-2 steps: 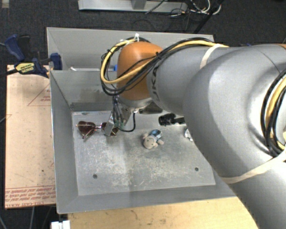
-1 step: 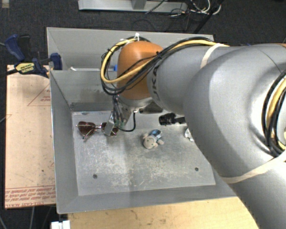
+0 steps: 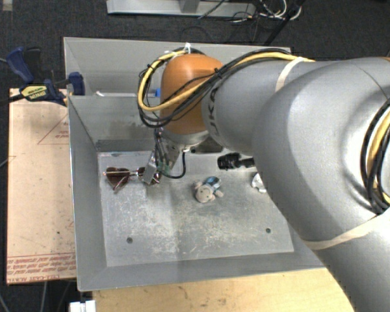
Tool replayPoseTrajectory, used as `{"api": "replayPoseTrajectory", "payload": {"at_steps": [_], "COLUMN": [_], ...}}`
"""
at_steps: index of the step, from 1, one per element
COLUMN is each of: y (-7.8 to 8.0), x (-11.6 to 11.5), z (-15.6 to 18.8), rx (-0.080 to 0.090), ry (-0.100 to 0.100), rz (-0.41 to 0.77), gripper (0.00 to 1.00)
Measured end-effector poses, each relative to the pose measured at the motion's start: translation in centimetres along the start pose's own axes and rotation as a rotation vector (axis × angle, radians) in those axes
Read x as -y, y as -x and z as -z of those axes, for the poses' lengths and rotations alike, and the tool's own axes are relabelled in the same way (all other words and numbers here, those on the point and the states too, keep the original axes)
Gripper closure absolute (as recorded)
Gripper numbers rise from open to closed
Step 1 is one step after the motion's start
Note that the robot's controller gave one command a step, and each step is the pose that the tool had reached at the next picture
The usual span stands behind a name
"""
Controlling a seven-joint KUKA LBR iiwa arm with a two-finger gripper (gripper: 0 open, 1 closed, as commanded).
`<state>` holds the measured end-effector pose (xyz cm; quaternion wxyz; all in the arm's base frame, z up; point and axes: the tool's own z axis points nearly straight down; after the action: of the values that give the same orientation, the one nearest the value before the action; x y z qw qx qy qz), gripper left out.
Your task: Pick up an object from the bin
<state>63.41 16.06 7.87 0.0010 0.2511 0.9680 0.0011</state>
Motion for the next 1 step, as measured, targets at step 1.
{"api": "replayPoseTrajectory", "payload": {"at_steps": [1], "y": [0.01], "x": [-0.03], "z": [0.75], "rx": [0.0], "ry": [0.0], "rz": [0.001], "gripper": [1.0]}}
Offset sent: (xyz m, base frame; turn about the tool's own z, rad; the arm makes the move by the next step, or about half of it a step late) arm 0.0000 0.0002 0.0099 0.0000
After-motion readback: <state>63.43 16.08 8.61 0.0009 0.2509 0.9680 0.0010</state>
